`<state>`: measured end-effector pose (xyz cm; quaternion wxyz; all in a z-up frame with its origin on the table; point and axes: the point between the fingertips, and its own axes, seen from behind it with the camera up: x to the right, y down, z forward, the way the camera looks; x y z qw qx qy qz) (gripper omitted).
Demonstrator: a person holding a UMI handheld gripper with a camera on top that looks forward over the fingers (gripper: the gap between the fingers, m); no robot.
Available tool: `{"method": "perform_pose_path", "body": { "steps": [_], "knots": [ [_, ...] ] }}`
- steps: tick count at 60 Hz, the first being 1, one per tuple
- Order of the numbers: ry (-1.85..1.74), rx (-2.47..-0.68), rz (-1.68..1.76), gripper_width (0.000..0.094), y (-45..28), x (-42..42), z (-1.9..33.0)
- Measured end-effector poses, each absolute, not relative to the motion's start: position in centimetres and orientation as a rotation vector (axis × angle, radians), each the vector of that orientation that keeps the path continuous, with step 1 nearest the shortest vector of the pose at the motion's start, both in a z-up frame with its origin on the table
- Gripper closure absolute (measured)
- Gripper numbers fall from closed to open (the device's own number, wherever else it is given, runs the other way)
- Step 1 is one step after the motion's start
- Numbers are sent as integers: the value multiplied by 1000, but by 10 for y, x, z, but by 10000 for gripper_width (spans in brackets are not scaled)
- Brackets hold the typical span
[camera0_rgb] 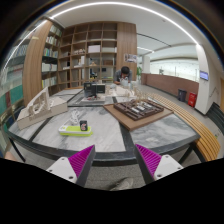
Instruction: Unplug charger
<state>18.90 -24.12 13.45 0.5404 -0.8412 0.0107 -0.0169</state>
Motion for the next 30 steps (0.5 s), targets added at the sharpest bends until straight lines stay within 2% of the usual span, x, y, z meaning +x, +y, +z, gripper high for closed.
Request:
{"method": "perform_pose_path", "body": {
  "steps": [12,30],
  "knots": [
    [-35,-2040,12,118,-184,146,104],
    [-135,-2008,116,127,-32,42,58]
  ]
}}
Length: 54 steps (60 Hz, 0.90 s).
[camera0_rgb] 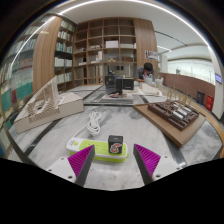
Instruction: Unplug charger
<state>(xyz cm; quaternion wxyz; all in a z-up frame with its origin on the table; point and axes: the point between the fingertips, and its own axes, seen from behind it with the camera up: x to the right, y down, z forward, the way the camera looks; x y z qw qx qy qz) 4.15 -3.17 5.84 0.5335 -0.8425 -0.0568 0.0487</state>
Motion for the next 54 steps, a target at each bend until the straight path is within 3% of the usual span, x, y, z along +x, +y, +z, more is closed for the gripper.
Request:
{"method": "perform_pose_path", "body": {
  "steps": [8,12,27,34,40,46,54],
  "knots": [
    [-87,-2015,93,245,15,36,38],
    [-103,-2010,34,669,23,39,32],
    [-91,-1967,45,803,24,38,42],
    [-119,-1693,-71,805,18,55,165],
    [-80,-1662,-13,806,4,69,211],
    [-61,-1724,-81,806,-1,104,195],
    [-59,-1952,-61,801,-10,124,101]
  ]
}}
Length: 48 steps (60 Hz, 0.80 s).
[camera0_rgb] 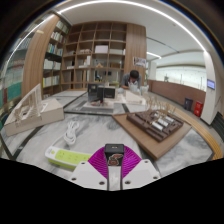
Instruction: Unplug charger
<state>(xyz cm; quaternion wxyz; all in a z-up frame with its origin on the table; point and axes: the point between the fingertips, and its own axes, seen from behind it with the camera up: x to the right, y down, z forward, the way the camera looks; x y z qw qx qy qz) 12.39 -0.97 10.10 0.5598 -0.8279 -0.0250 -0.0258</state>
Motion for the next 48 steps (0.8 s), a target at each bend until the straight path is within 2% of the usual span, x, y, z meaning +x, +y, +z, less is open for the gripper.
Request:
{"method": "perform_pose_path", "body": {
  "steps": [4,10,15,28,30,31,36,40,48],
  "knots": [
    [-61,-2048,-20,786,-18,126,55],
    [-100,-2103,-42,758,-22,134,20],
    [-105,-2129,-73,728,-19,138,7],
    [-145,-2090,-120,647,2,137,9],
    [-149,-2108,-113,579,1,136,4],
    [-147,-2123,-109,478,0,136,1],
    [-133,-2162,-48,128,-6,130,-6],
    [-111,-2165,-48,97,-13,137,0],
    [-100,-2126,-3,113,-45,137,33]
  ]
}}
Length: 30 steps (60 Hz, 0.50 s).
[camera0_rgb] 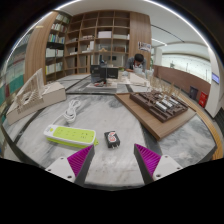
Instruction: Unplug charger
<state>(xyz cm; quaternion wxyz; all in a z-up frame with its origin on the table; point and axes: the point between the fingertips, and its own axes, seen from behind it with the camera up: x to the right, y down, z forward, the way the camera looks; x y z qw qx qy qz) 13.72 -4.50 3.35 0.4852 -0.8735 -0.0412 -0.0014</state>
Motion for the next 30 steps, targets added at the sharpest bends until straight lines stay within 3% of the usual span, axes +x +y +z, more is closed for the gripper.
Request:
{"method": "perform_pose_path", "body": {
  "steps": [17,30],
  "knots": [
    [-167,-2056,41,109,-182,108,109],
    [-174,-2020,76,109,-245,85,122]
  ]
}}
